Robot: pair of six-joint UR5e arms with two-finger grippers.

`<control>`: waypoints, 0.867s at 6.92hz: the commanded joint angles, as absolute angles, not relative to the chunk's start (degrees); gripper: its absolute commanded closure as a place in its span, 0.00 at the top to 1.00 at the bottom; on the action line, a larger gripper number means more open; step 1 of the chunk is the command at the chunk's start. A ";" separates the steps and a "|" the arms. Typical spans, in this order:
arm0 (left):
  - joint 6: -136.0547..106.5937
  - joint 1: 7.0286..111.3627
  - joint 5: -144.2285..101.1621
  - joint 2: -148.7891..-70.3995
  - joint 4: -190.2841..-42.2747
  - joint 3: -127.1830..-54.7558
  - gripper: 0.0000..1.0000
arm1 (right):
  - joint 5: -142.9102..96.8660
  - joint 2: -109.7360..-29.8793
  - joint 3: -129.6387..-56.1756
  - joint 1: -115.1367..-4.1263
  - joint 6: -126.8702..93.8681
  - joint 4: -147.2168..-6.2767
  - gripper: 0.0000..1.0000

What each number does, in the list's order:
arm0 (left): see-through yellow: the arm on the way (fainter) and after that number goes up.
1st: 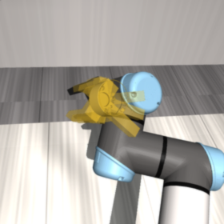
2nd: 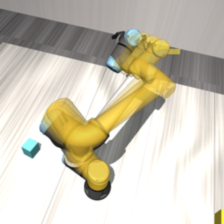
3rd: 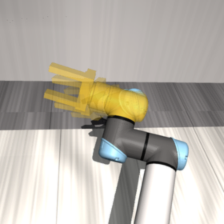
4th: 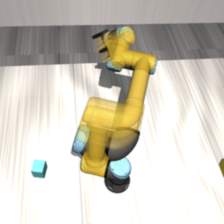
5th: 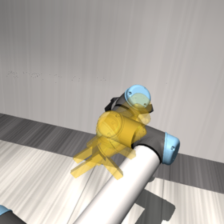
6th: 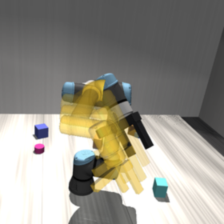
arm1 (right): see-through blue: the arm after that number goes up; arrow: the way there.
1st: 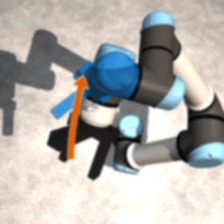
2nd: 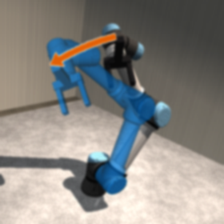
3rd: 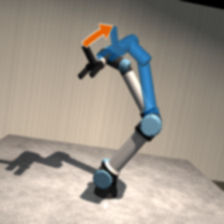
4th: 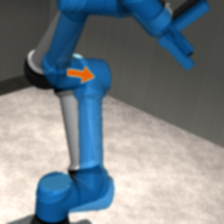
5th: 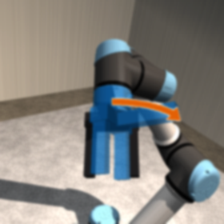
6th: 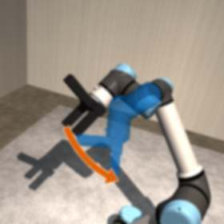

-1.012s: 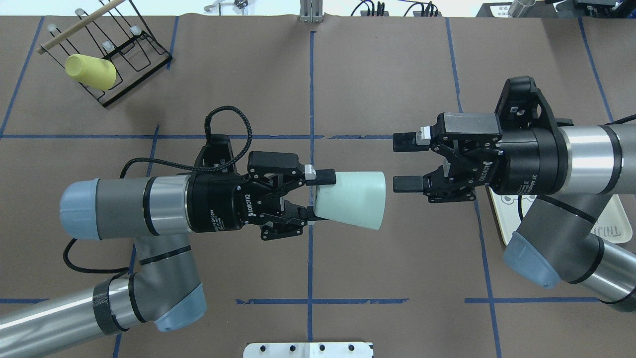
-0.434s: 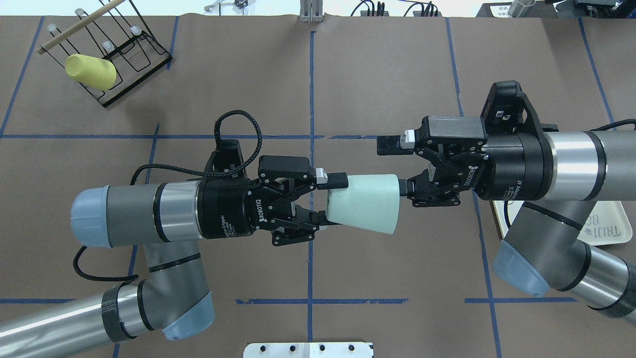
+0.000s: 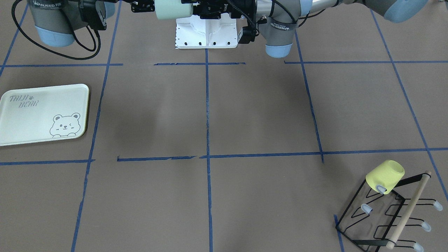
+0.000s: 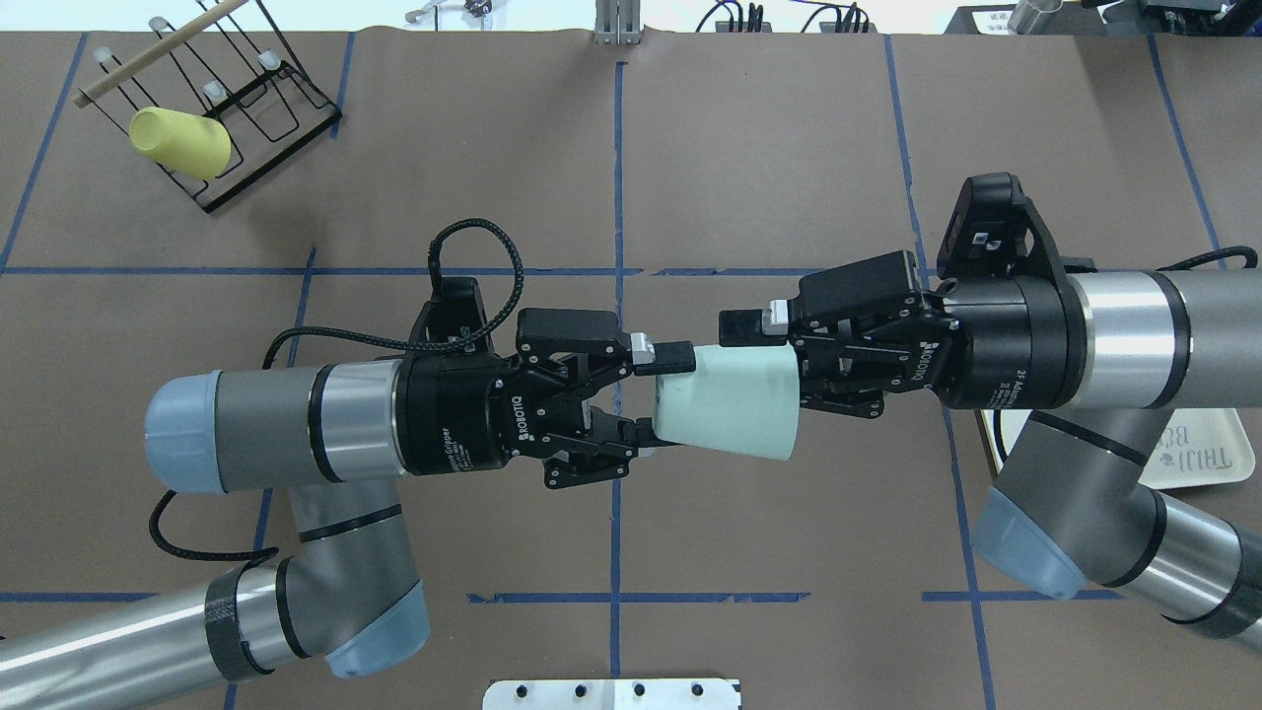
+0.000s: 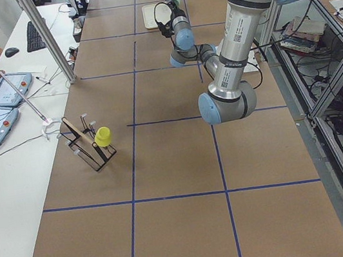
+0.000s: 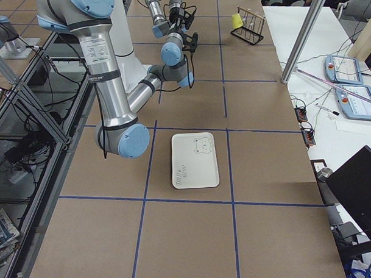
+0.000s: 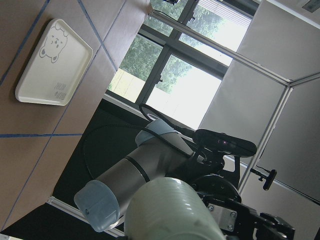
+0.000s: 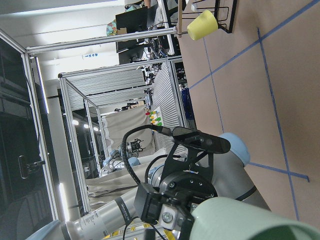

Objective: Left arm grabs green cup and hands to right arm on tray

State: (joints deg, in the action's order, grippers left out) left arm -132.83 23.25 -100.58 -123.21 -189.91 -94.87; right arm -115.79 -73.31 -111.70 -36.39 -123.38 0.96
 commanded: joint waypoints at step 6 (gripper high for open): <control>-132.10 26.26 -97.04 -122.08 -189.40 -95.80 1.00 | -115.75 -73.56 -111.53 -35.77 -123.40 0.97 0.00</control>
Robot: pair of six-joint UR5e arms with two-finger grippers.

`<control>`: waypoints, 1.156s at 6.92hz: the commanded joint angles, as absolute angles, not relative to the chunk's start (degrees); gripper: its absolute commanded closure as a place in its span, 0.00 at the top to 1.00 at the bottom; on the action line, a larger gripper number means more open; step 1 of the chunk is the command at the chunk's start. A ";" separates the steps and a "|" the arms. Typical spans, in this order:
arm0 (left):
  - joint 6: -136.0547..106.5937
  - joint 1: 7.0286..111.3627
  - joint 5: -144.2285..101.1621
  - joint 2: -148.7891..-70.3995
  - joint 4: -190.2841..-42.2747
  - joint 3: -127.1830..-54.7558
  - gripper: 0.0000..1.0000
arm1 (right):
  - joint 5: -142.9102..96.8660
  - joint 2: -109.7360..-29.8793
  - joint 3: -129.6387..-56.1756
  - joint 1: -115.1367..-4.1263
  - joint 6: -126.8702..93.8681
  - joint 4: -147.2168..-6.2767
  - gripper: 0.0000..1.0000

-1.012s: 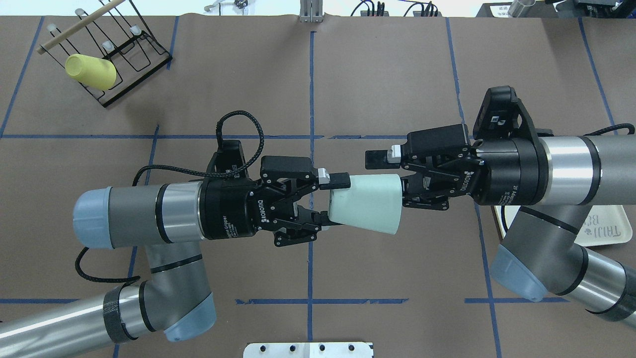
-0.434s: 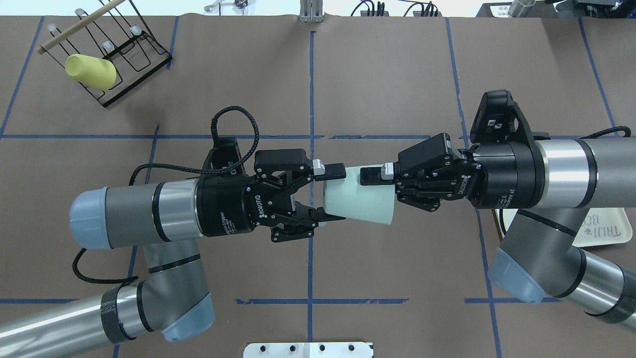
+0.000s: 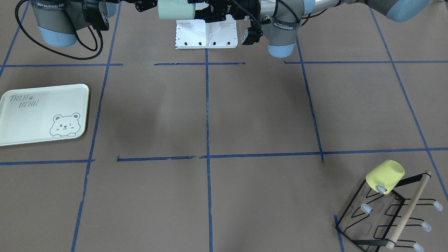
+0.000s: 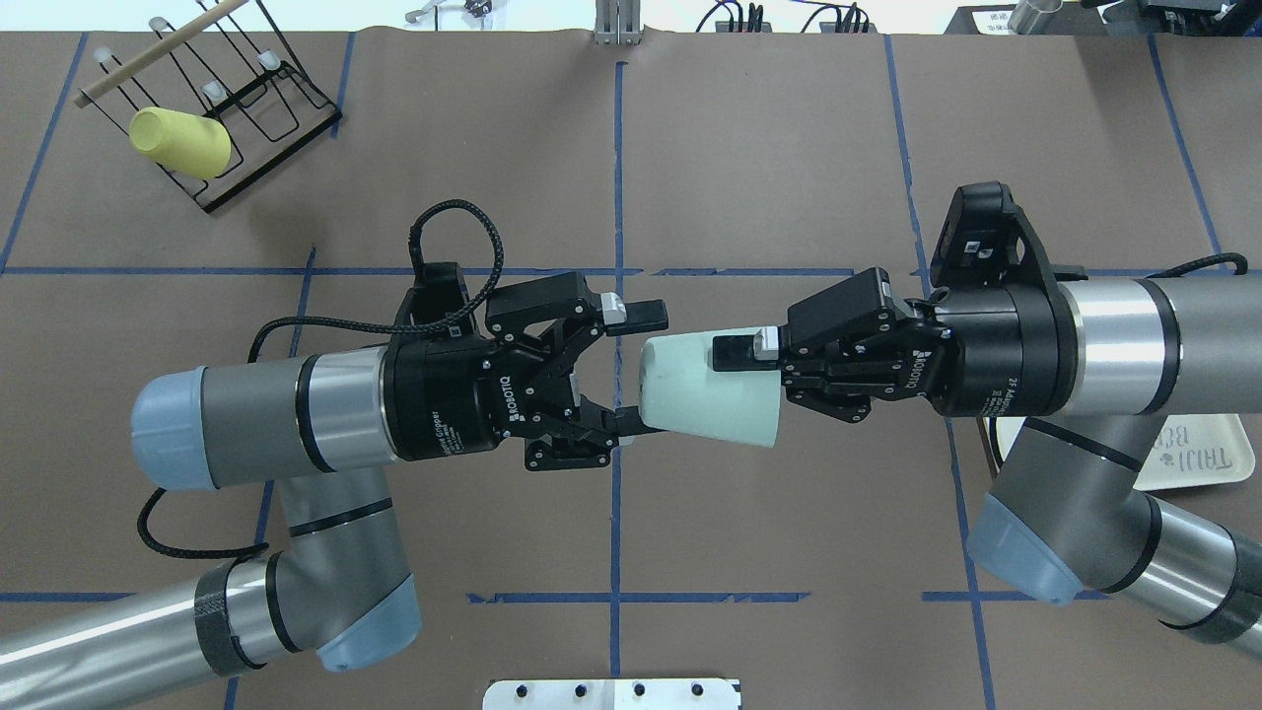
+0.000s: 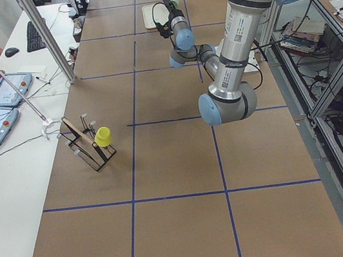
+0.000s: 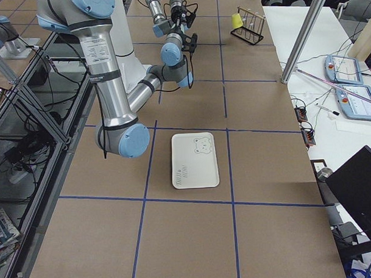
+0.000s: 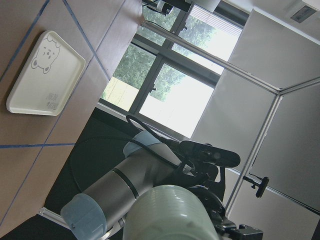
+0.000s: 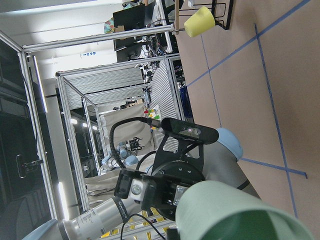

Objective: Left arm grabs green cup and hands to right arm on tray

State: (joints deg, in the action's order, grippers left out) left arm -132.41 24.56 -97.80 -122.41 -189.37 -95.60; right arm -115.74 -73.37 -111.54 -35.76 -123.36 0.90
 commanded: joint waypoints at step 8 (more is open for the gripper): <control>-120.61 40.77 -98.86 -112.41 -155.26 -103.08 1.00 | -116.69 -83.83 -102.42 -52.08 -115.18 -1.65 0.00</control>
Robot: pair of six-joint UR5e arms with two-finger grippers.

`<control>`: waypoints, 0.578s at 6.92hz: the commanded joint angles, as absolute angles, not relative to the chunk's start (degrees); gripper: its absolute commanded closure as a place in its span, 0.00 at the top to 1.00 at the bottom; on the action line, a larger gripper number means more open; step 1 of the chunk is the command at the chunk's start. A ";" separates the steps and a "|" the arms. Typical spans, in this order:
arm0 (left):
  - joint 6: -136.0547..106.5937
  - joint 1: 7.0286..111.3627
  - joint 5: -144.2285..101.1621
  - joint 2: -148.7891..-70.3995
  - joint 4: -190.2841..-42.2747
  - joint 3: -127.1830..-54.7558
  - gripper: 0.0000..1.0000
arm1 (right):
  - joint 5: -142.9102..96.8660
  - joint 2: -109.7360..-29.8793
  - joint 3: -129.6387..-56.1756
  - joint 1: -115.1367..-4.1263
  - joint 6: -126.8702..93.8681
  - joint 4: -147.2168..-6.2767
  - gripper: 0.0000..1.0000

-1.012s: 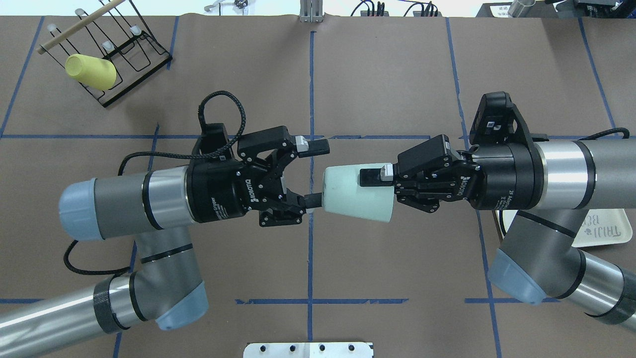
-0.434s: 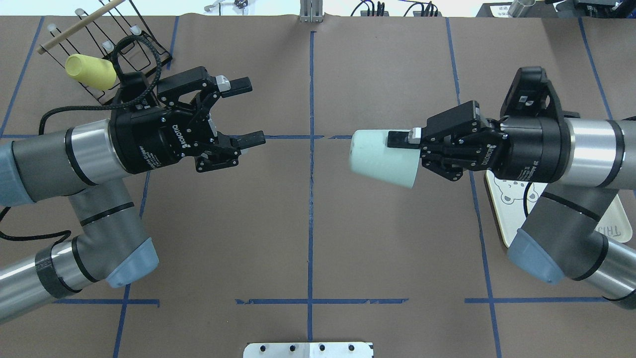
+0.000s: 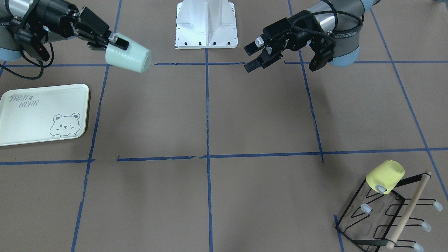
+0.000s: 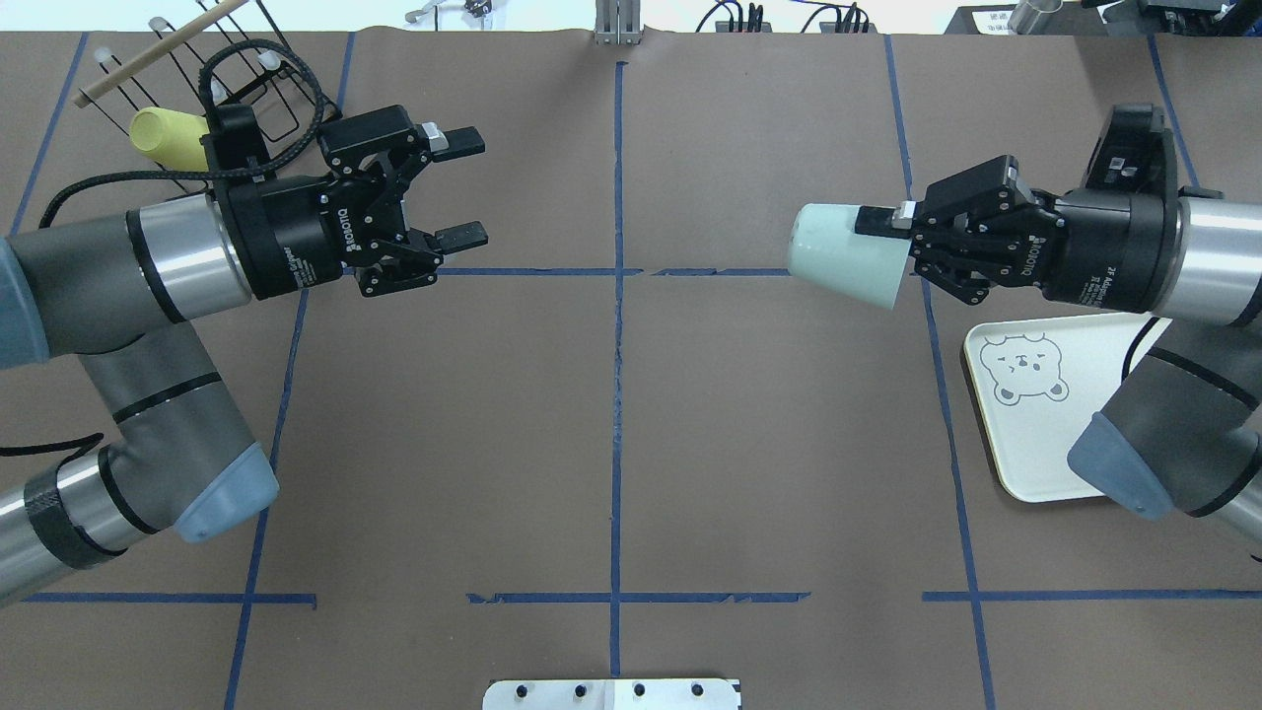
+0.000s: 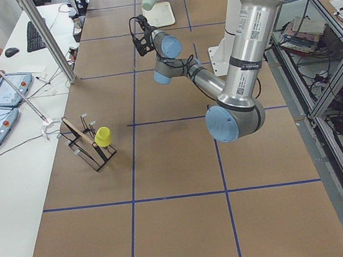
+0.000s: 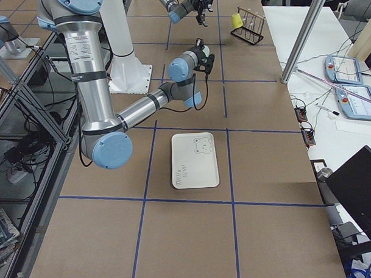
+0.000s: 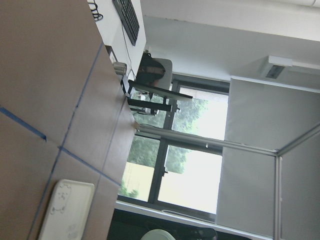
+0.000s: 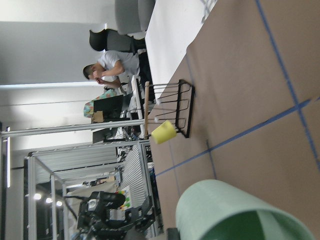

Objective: Left arm grabs green cup and hands to right arm on tray

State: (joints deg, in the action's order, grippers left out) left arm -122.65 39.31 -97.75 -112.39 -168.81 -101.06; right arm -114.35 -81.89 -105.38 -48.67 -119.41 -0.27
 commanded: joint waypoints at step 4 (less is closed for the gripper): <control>-85.35 50.15 -120.53 -112.33 -114.33 -109.51 1.00 | -131.83 -84.29 -102.13 -63.45 -89.45 -32.44 0.00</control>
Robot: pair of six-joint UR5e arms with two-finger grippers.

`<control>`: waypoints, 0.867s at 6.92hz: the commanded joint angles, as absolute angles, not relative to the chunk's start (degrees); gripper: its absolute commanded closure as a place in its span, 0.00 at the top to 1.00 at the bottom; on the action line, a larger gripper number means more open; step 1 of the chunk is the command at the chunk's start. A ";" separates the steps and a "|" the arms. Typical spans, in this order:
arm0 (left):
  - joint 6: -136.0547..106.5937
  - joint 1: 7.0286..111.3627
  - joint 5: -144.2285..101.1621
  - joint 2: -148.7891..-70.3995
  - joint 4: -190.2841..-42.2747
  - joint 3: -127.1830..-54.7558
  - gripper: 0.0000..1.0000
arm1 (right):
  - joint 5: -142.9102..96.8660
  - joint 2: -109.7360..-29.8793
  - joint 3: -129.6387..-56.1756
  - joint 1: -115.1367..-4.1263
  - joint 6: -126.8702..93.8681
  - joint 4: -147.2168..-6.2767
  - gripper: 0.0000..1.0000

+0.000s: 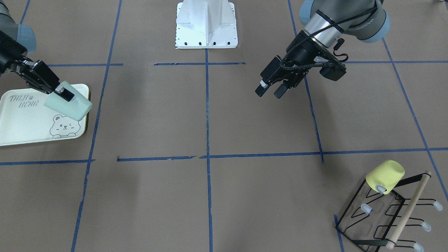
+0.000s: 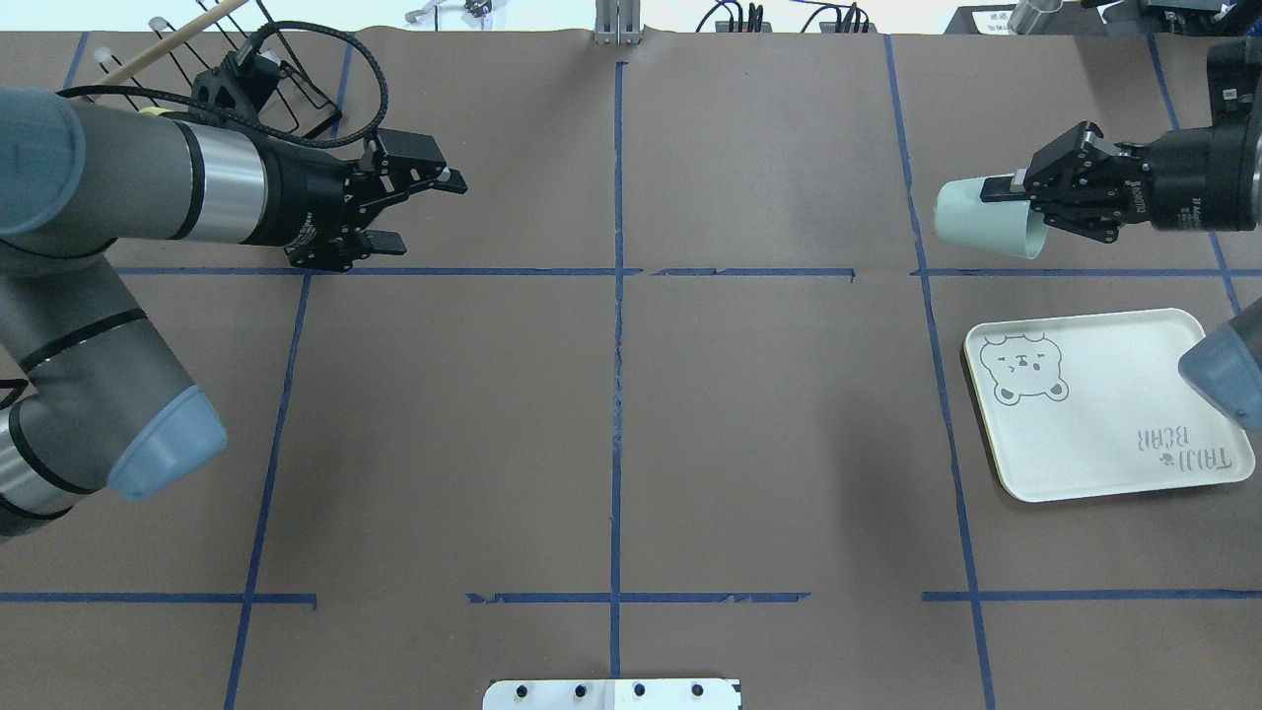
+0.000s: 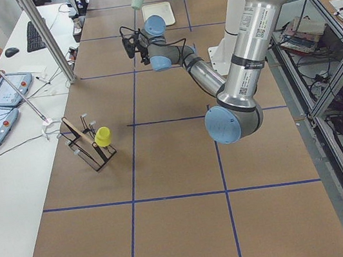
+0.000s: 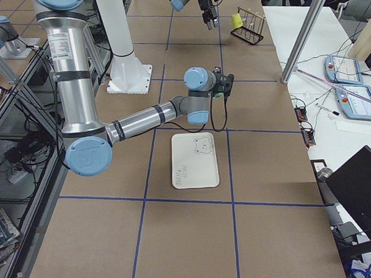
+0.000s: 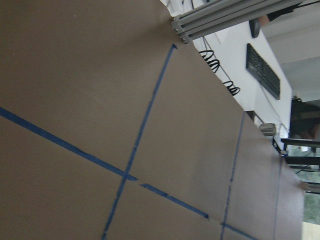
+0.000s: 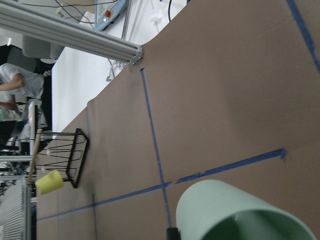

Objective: Left arm grabs green cup and hands to right arm on tray

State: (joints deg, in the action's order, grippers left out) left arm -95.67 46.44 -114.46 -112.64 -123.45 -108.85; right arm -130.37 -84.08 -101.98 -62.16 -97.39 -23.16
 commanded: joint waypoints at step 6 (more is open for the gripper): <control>-55.46 55.55 -123.13 -102.75 -85.61 -122.69 1.00 | -123.43 -88.60 -110.57 -55.16 -36.57 -87.50 0.00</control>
